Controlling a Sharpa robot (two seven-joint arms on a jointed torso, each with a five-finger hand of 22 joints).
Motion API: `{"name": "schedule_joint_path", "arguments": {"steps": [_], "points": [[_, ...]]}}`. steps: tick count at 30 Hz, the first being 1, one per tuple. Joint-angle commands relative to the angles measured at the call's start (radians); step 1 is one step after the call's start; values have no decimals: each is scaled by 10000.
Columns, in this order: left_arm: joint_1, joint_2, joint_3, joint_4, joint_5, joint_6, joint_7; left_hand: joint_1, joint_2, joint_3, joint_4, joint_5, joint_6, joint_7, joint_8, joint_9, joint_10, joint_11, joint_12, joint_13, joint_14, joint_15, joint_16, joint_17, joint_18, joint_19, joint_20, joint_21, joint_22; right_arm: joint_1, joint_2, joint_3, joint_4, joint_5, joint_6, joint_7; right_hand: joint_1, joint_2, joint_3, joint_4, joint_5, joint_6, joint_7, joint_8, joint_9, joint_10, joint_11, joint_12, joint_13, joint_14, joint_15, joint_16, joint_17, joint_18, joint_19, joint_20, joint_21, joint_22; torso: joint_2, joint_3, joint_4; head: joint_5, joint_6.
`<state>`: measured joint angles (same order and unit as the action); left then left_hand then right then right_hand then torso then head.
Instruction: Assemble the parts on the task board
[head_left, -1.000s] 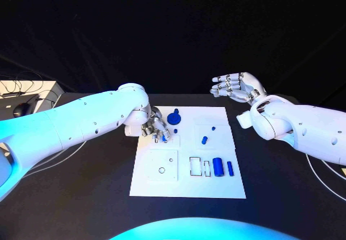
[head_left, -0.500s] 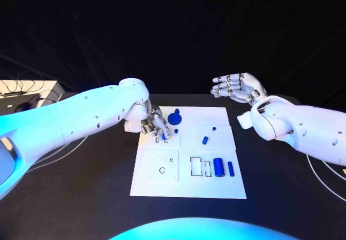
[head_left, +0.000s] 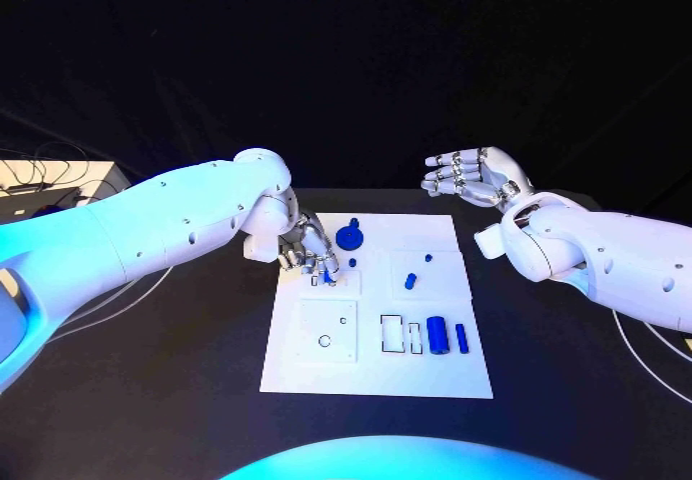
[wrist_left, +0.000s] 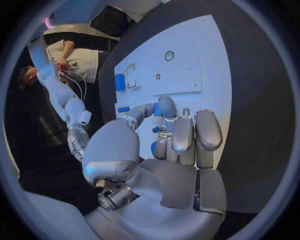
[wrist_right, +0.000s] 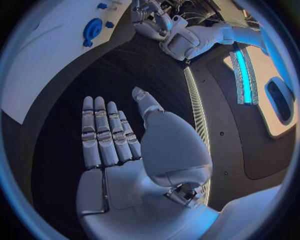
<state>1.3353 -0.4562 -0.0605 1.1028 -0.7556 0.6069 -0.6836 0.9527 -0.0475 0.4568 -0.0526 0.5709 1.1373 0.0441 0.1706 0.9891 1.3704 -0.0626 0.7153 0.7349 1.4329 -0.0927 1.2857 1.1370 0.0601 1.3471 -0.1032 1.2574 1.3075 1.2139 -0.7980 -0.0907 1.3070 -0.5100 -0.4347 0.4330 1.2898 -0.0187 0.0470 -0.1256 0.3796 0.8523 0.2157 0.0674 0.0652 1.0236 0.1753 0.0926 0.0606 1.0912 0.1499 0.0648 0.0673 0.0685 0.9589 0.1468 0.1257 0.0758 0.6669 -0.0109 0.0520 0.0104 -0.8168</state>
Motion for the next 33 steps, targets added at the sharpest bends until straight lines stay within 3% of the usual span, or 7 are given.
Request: {"name": "schedule_joint_path", "arguments": {"steps": [1,17,33], "points": [[12,80,-5,-61,338,369,1,289,221,1376,-1400,53,690,-534,-36,-8,-31,-55,17,-4,43,41,41,13,-160,24,67,-43,158,-4,10,4,-5,-95,116,39,65,-13,-14,-46,46,-66,141,-61,-8,-71,-3,37,-14,-68,-16,-26,-12,-111,-81,-19,34,-17,9,0,-3,4,-15],[-17,538,-117,-550,-432,96,118,296,228,1377,-1401,60,684,-531,-46,24,-44,-63,23,9,47,29,34,15,-159,41,51,-42,172,-4,18,4,34,-115,106,43,66,-17,-20,-50,50,-75,144,-57,-6,-83,0,49,-13,-79,-17,-26,-12,-110,-92,-14,35,-17,12,7,-17,23,-49],[-26,688,-187,-978,-563,418,38,307,227,1365,-1407,61,683,-529,-60,43,-54,-60,22,15,46,31,28,18,-161,39,52,-55,176,-3,-6,4,78,-131,96,47,66,-17,-20,-50,50,-75,144,-57,-6,-83,0,49,-13,-79,-17,-26,-12,-110,-92,-14,35,-17,-4,5,0,28,-130]]}}
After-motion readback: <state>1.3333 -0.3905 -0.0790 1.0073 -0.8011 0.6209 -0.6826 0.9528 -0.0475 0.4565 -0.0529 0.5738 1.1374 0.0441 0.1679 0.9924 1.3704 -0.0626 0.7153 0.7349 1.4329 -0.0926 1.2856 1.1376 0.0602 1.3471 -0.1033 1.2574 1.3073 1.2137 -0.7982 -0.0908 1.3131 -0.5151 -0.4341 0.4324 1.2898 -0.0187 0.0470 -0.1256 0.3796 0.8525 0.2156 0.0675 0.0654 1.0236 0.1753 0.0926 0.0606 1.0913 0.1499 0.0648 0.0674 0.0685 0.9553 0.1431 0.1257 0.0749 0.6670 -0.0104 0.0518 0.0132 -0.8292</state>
